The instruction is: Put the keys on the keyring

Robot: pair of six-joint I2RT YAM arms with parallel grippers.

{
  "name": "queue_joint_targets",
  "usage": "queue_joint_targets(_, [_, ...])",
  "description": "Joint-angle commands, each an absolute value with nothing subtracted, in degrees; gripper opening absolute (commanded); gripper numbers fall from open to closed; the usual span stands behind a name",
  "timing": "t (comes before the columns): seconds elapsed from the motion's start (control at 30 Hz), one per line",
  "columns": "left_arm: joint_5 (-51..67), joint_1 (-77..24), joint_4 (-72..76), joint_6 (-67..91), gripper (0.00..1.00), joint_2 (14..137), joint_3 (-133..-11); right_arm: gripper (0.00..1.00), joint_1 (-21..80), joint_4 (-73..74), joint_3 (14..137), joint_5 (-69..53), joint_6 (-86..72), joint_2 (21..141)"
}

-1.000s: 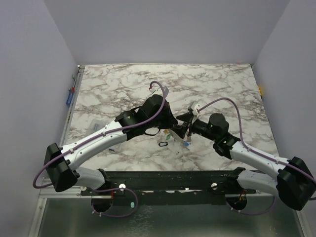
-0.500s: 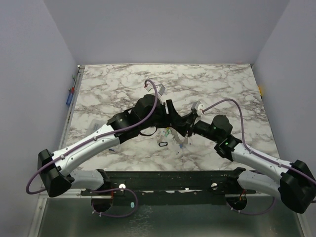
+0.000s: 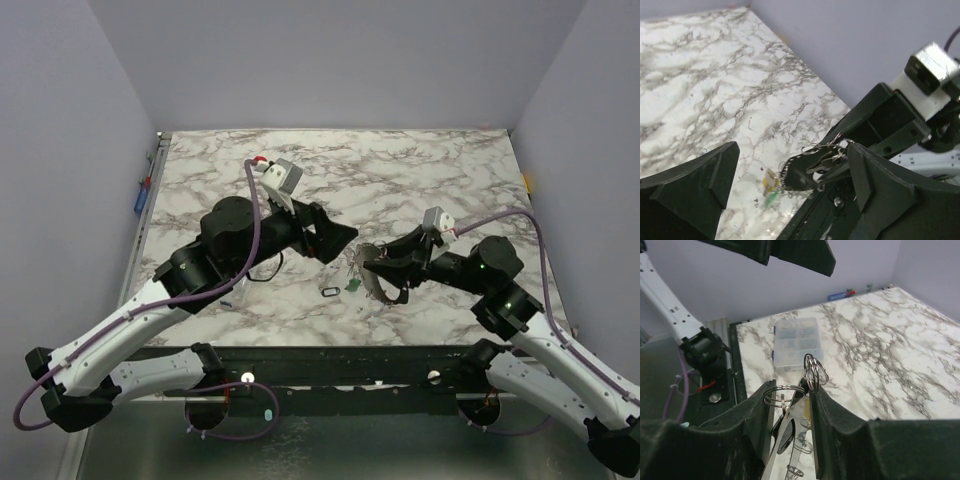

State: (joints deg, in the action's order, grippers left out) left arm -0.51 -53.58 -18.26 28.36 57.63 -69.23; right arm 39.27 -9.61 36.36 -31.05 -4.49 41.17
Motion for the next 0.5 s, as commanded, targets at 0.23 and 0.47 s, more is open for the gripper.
queue_joint_targets(0.23, [26.6, -53.4, 11.2, 11.2, 0.95, 42.8, -46.0, 0.01, 39.1, 5.6, 46.1, -48.7, -3.1, 36.2])
queue_joint_targets(0.47, [35.1, -53.4, 23.9, 13.3, 0.83, 40.3, -38.7, 0.01, 39.1, 4.5, 47.2, -53.9, -3.1, 35.1])
